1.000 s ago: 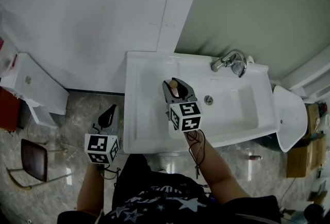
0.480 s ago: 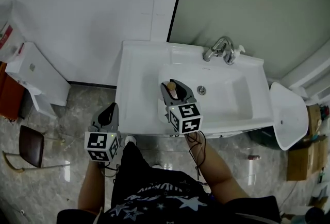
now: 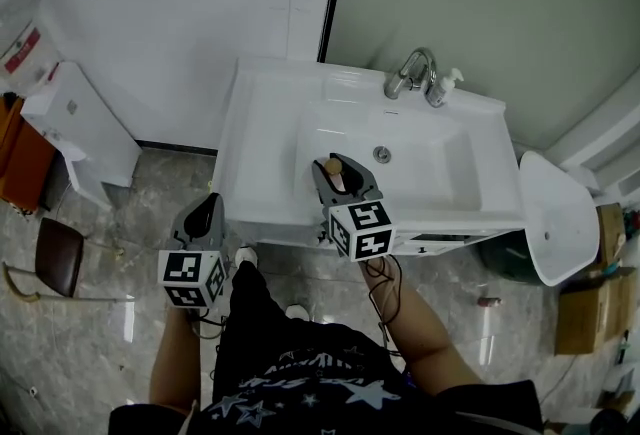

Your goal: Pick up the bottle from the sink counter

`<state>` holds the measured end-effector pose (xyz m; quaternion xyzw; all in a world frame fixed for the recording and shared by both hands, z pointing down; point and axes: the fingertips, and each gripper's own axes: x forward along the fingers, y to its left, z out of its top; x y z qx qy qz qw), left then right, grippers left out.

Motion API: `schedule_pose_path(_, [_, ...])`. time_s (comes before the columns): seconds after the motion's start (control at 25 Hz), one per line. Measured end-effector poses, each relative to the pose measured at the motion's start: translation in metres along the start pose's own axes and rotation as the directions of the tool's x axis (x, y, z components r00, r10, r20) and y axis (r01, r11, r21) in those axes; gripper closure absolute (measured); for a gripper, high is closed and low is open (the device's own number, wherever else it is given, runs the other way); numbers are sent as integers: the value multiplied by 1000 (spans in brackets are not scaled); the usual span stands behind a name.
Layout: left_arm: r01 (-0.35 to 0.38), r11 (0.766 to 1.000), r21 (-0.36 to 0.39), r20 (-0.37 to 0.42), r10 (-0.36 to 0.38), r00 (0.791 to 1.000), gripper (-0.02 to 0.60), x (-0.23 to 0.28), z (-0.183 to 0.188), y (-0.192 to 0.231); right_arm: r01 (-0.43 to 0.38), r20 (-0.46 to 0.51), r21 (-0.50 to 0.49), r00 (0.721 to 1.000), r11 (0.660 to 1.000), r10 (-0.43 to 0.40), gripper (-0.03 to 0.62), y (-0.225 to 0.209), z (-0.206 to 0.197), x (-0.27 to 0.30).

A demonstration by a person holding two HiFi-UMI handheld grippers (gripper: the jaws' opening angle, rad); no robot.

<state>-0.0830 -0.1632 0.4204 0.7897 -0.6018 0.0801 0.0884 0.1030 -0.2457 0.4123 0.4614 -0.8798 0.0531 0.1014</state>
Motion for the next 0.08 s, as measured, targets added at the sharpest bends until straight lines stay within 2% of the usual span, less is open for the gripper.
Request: schedule_pose_path(0.08, [-7,1000,1,0,7,1000,561,-10,-2,-8,0,5,1,1000,1000,0,459,0,-2,-13])
